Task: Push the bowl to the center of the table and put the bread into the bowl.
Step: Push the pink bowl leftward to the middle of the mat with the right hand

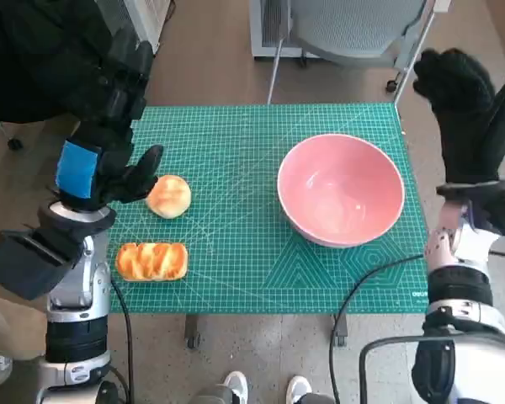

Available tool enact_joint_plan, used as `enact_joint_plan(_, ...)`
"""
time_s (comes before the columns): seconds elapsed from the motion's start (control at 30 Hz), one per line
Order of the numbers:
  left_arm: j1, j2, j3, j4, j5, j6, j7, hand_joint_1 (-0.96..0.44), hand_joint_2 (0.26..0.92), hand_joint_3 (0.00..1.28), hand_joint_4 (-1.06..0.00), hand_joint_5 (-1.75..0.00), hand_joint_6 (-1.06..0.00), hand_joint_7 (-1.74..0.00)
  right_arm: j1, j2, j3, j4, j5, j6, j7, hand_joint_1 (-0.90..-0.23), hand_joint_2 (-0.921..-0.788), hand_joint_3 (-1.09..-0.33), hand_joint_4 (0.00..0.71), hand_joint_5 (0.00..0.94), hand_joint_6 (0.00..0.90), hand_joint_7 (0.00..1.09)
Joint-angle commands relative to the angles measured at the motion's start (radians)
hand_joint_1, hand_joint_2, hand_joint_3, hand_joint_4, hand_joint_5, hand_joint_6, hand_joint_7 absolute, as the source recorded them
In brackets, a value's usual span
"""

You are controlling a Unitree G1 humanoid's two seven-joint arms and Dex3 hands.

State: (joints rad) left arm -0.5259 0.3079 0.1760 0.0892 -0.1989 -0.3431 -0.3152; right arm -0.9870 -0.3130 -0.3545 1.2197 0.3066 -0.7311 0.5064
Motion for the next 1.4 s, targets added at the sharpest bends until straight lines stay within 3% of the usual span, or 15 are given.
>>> enact_joint_plan(0.03,-0.005,0.001,0.009,-0.006,-0.012,-0.003,0.001,-0.64,0.921,0.53,0.0,0.0,0.0,-0.1,-0.001,-0.016,-0.007,0.05,-0.025,0.053,-0.043,-0.638,-0.921,-0.887,0.206,0.002,0.245,0.02)
enact_joint_plan(0.47,0.005,0.007,0.006,-0.024,-0.006,0.01,0.003,-0.63,0.921,0.54,0.0,0.0,0.0,-0.09,0.001,-0.013,-0.004,0.1,-0.072,0.176,-0.138,-0.679,-0.921,-0.912,0.238,0.014,0.297,0.04)
enact_joint_plan(1.0,0.029,0.024,0.022,-0.059,-0.008,0.031,-0.002,-0.62,0.921,0.53,0.0,0.0,0.0,-0.09,0.017,-0.025,0.023,0.12,-0.175,0.293,-0.254,-0.715,-0.921,-0.983,0.268,0.017,0.317,0.05)
enact_joint_plan(1.4,0.041,0.032,0.033,-0.074,-0.022,0.05,-0.009,-0.62,0.921,0.53,0.0,0.0,0.0,-0.09,0.032,-0.017,0.005,0.124,-0.183,0.348,-0.292,-0.729,-0.921,-0.985,0.305,0.024,0.339,0.06)
